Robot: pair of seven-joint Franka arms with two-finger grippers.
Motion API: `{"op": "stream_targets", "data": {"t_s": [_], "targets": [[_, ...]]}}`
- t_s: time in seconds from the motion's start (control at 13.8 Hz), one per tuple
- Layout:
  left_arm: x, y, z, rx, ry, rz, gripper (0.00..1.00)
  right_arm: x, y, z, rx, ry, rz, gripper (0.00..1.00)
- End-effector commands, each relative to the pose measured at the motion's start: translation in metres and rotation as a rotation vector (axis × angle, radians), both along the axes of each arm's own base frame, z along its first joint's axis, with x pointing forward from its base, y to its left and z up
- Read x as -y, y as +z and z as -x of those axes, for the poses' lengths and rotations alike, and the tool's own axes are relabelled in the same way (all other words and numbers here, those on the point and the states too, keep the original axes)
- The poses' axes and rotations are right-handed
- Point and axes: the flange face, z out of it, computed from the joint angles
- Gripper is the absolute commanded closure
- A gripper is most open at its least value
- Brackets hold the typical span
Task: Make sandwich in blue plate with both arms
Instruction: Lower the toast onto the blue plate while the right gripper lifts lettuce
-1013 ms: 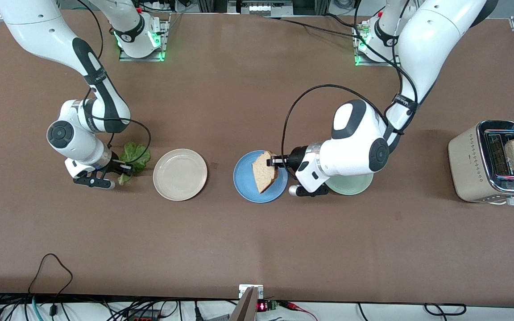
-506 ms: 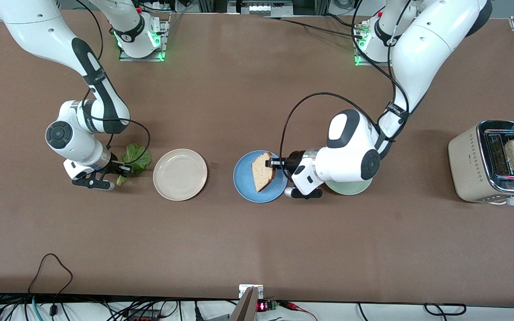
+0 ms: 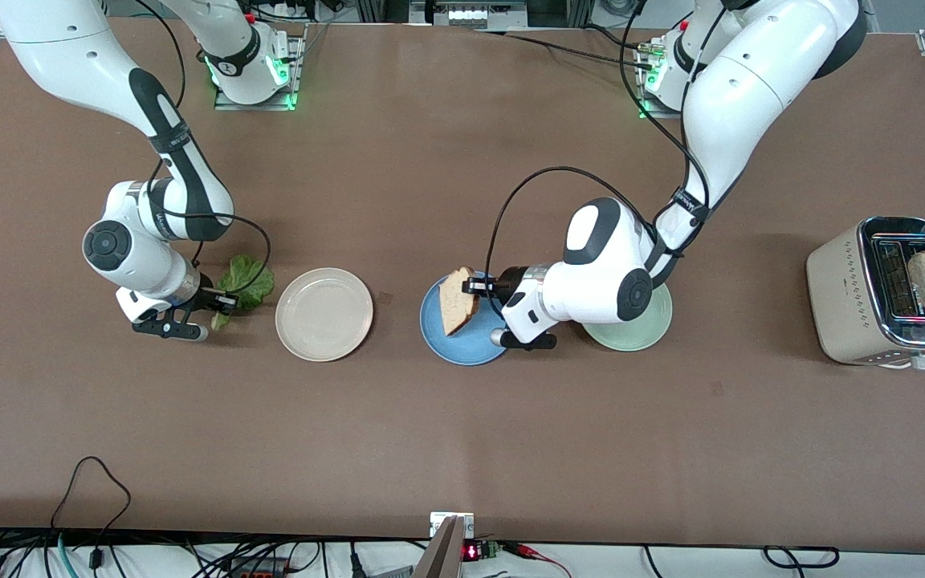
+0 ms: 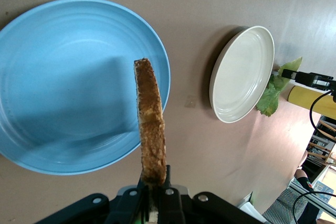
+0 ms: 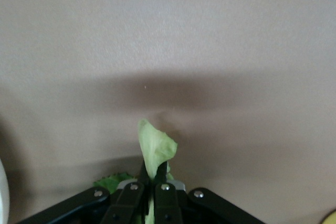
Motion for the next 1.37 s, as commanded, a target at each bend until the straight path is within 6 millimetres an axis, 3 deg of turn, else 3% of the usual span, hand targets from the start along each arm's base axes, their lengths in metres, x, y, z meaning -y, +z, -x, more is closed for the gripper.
{"op": "stream_targets", "data": {"t_s": [0.0, 0.22, 0.51, 0.72, 0.8, 0.87, 0.94, 1.01, 1.3], "targets": [[0.007, -0.001, -0.004, 0.02, 0.014, 0.045, 0.99, 0.001, 0.014, -0.006, -0.042, 0.015, 0.004, 0.95], [0.015, -0.009, -0.002, 0.021, 0.018, 0.049, 0.99, 0.0, 0.034, -0.006, -0.07, 0.017, 0.006, 0.95], [0.017, -0.017, -0.002, 0.025, 0.029, 0.049, 0.99, -0.006, 0.082, -0.012, -0.138, 0.008, 0.002, 0.94], [0.013, -0.022, -0.004, 0.026, 0.034, 0.041, 0.89, -0.016, 0.113, -0.012, -0.185, -0.012, -0.015, 0.94], [0.013, -0.022, -0.004, 0.027, 0.035, 0.041, 0.8, -0.023, 0.121, -0.015, -0.191, -0.022, -0.027, 0.93], [0.011, -0.024, -0.005, 0.025, 0.039, 0.041, 0.57, -0.031, 0.126, -0.016, -0.203, -0.049, -0.035, 0.93], [0.01, -0.024, -0.005, 0.024, 0.039, 0.039, 0.15, -0.038, 0.128, -0.016, -0.211, -0.073, -0.046, 0.93], [0.003, -0.024, -0.01, 0.031, 0.046, 0.035, 0.0, -0.049, 0.13, -0.015, -0.212, -0.1, -0.068, 0.93], [-0.038, -0.025, -0.032, 0.038, 0.085, 0.028, 0.0, -0.104, 0.14, -0.017, -0.218, -0.247, -0.126, 0.93]]}}
